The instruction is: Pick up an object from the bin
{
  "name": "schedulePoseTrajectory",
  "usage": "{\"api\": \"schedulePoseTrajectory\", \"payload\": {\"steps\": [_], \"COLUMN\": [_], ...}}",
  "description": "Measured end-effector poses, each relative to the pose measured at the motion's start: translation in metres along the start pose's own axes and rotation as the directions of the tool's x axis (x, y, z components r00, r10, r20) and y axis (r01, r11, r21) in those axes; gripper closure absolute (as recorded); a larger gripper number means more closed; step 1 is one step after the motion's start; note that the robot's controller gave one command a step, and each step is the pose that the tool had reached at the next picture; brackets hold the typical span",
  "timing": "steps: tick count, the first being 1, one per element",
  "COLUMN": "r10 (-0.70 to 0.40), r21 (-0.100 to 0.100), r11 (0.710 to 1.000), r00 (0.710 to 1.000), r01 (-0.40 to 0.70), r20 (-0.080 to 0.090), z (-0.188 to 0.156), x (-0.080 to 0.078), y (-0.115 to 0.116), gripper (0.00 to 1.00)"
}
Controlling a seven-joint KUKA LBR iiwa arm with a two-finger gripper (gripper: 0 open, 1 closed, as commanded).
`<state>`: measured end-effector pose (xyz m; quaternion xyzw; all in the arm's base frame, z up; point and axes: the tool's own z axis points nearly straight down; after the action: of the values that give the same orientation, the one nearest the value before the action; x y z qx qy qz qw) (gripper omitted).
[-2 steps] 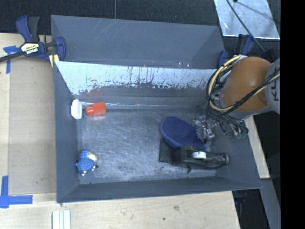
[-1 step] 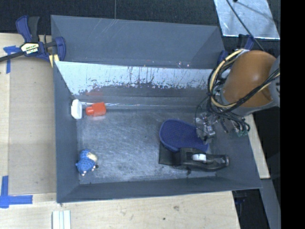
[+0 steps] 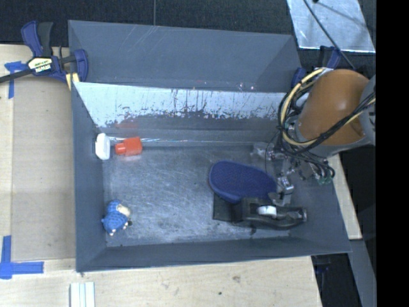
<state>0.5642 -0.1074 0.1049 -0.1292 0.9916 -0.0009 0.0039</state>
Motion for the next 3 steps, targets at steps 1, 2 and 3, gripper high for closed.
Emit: {"api": "schedulePoseTrajectory", "payload": {"steps": [1,2,3], "r10": [0.048,0.05,0.064], "r21": [0.012,0.013,0.002], "r11": [0.999,0.999,0.998], "r00": [0.999,0.999,0.998], "r01": [-0.048,-0.05,-0.064], "r20": [0.009,0.003,0.004], "z": [0.029,0.028,-0.071], "x": [0.006,0.007,-0.001], "y": [0.026,0.024,0.02], "gripper": [0.0,1.0,1.0]}}
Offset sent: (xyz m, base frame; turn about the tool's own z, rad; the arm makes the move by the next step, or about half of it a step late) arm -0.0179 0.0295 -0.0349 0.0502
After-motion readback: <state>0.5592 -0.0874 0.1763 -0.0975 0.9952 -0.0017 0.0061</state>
